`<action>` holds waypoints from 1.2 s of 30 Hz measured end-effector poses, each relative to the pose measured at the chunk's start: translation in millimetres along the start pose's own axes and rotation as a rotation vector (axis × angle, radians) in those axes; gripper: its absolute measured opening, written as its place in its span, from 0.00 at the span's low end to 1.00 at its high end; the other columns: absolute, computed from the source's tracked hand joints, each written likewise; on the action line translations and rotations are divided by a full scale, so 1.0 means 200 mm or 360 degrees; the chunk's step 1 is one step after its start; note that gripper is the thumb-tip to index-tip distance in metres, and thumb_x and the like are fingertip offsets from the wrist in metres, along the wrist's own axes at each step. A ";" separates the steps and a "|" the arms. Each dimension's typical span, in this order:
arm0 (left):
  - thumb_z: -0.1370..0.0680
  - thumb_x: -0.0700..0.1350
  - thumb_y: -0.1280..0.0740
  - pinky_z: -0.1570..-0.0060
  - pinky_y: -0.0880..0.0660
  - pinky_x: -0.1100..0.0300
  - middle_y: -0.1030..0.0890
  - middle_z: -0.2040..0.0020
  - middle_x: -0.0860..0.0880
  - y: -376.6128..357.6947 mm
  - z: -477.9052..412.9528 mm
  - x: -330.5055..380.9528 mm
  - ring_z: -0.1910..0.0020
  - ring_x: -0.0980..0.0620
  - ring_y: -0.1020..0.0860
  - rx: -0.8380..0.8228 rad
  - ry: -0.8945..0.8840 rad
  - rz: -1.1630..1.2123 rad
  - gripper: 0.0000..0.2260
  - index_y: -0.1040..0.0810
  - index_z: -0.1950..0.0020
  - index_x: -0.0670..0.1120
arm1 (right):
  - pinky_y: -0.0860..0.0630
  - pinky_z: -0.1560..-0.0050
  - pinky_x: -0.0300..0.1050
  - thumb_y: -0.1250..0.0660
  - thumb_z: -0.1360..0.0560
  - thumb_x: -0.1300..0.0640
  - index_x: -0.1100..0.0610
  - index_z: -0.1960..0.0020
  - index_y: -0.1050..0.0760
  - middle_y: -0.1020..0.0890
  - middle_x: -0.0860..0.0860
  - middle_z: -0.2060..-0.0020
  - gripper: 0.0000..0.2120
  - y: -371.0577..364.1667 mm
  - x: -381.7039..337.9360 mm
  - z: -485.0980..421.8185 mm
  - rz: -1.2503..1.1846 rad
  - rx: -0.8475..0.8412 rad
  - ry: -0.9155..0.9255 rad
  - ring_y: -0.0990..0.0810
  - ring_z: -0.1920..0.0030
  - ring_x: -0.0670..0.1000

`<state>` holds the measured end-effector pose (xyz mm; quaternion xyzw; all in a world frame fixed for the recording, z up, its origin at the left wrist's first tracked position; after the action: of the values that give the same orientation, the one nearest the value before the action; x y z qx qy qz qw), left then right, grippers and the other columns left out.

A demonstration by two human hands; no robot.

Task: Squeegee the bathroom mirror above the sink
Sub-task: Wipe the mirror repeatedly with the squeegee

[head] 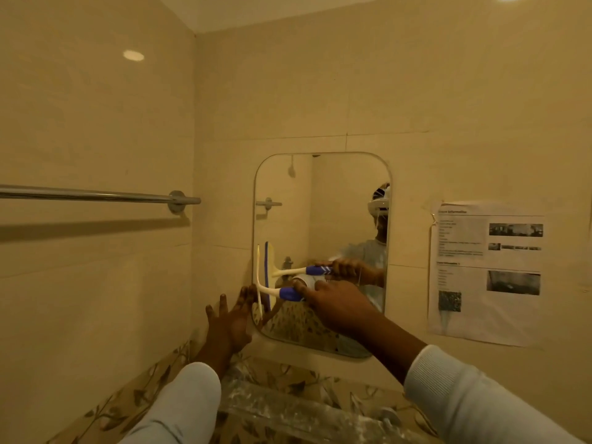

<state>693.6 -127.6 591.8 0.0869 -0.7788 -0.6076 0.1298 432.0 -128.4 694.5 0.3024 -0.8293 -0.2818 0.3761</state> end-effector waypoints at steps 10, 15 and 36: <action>0.17 0.46 0.37 0.24 0.51 0.27 0.65 0.16 0.53 -0.01 -0.01 -0.02 0.17 0.34 0.58 0.0070 0.0004 -0.0089 0.42 0.67 0.17 0.53 | 0.29 0.64 0.47 0.38 0.15 0.54 0.50 0.16 0.46 0.18 0.56 0.47 0.31 -0.15 0.00 0.03 -0.0014 -0.0191 -0.0161 0.22 0.59 0.52; 0.20 0.36 0.38 0.24 0.56 0.27 0.63 0.16 0.56 0.01 0.00 -0.03 0.17 0.35 0.60 0.0106 0.0011 -0.0033 0.46 0.69 0.18 0.59 | 0.20 0.52 0.49 0.36 0.16 0.54 0.49 0.15 0.47 0.19 0.56 0.35 0.33 -0.15 0.08 0.18 0.0026 -0.0197 -0.0180 0.17 0.43 0.57; 0.26 0.61 0.26 0.25 0.53 0.26 0.65 0.16 0.53 0.01 -0.01 -0.02 0.18 0.32 0.60 -0.0015 0.0018 -0.0118 0.57 0.71 0.19 0.54 | 0.41 0.79 0.38 0.09 0.48 0.55 0.54 0.24 0.32 0.24 0.49 0.72 0.57 0.07 0.45 1.19 0.0042 -0.0362 -0.0589 0.37 0.78 0.45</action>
<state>697.9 -127.7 594.1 0.1184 -0.7715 -0.6150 0.1120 190.7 -127.0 612.9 0.1903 -0.8508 -0.4195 0.2528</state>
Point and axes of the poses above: each hand's wrist, its own z-axis away from the middle knuckle, its own y-axis out of the back of the hand, x = y × z, the point moved 3 cm from there along -z, towards the middle knuckle
